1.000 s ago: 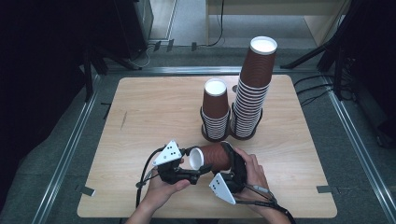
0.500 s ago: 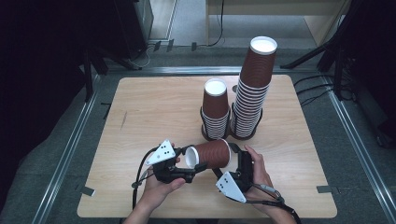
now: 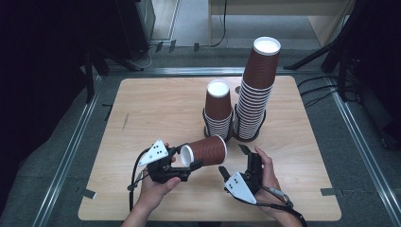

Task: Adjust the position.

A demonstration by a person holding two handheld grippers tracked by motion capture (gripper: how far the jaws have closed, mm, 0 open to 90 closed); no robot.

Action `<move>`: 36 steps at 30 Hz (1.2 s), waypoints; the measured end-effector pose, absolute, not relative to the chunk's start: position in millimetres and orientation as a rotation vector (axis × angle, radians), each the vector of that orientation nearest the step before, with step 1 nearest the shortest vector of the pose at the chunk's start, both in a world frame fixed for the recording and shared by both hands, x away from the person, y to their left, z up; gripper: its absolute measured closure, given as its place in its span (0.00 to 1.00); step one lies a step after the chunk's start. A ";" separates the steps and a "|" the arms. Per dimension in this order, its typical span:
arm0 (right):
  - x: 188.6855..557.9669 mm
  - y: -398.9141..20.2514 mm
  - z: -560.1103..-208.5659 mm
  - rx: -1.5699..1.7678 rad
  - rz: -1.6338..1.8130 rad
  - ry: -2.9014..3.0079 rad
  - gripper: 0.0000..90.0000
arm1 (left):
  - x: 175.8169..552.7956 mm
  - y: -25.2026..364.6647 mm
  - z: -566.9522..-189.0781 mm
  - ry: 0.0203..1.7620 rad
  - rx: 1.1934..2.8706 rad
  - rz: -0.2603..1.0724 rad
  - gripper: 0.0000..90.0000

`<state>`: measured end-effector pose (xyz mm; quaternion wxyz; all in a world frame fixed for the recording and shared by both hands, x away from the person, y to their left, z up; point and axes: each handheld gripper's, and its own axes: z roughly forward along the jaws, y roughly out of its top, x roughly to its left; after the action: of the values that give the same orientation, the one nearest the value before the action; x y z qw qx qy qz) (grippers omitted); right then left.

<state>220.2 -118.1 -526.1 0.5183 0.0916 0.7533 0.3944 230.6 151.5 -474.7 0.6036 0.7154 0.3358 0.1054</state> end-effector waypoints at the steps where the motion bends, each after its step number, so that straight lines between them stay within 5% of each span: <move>1: 219.8 -118.9 -526.5 0.237 0.953 1.809 0.00 | 230.9 152.3 -474.7 0.782 1.651 0.245 0.27; 36: 213.4 -123.1 -511.5 1.126 1.826 1.860 0.06 | 231.9 159.1 -474.7 0.804 1.573 0.295 0.27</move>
<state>213.4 -123.1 -511.5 0.1507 0.3919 0.6476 0.6358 231.9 159.1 -474.7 0.6252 0.6854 0.3506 0.1284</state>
